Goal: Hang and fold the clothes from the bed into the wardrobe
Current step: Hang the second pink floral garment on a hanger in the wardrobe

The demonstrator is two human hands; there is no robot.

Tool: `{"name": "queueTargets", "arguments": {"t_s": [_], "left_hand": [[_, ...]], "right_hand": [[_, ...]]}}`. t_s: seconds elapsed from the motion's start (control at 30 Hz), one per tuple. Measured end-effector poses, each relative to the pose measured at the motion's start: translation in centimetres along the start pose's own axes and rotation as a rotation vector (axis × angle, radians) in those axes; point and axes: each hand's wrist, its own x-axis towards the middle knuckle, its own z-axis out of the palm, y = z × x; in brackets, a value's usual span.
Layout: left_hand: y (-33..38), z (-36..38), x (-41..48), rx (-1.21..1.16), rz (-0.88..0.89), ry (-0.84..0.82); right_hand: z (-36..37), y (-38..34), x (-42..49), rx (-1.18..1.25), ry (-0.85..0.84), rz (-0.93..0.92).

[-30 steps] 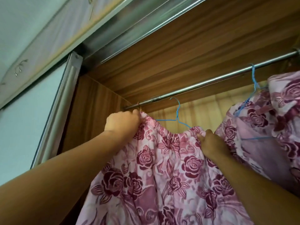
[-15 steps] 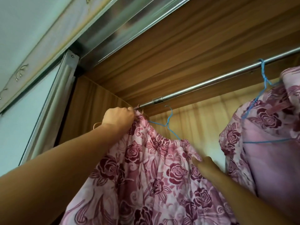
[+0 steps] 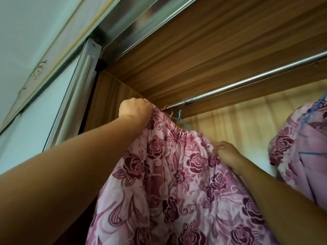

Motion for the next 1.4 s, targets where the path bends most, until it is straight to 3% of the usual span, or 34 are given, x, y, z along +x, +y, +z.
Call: {"name": "queueTargets", "arguments": {"t_s": [0.17, 0.33, 0.53, 0.63, 0.83, 0.93, 1.0, 1.07, 1.17, 1.23, 1.3, 1.4], "left_hand": [[-0.8, 1.6, -3.3, 0.010, -0.007, -0.058], [-0.7, 1.5, -5.5, -0.035, -0.001, -0.081], [-1.2, 0.8, -9.2, -0.366, -0.082, -0.116], [-2.0, 1.2, -13.2, -0.560, -0.157, -0.207], [-1.5, 3.1, -24.1, -0.831, -0.216, -0.472], [-0.4, 4.1, -30.3, -1.012, -0.212, -0.571], [0.4, 4.2, -34.3, -1.148, -0.225, -0.540], [1.4, 4.1, -38.1, -1.308, -0.379, -0.464], [2.9, 3.9, -42.8, -1.515, -0.695, -0.538], [3.7, 3.7, -45.9, -1.584, -0.821, -0.764], [4.8, 3.3, -49.2, -1.667, -0.858, -0.965], [6.4, 2.6, -52.9, -1.682, -0.797, -1.054]], "right_hand": [[4.1, 2.3, -3.1, -0.099, -0.229, -0.040], [7.2, 4.3, -7.5, -0.301, -0.317, -0.065], [6.3, 8.5, -13.8, -0.709, -0.032, 0.100], [5.6, 10.1, -17.7, -0.773, 0.078, 0.162], [4.5, 12.6, -24.9, -0.774, 0.054, 0.283], [3.0, 13.8, -28.1, -0.861, 0.168, 0.154], [1.6, 14.9, -30.0, -0.933, 0.268, 0.047], [0.0, 15.9, -31.5, -0.860, 0.326, 0.153], [-1.6, 17.7, -33.4, -0.692, 0.266, 0.430], [-2.0, 19.3, -35.5, -0.554, 0.173, 0.475], [-2.0, 21.4, -38.3, -0.481, 0.027, 0.509], [-2.0, 24.4, -41.5, -0.505, -0.164, 0.552]]}}
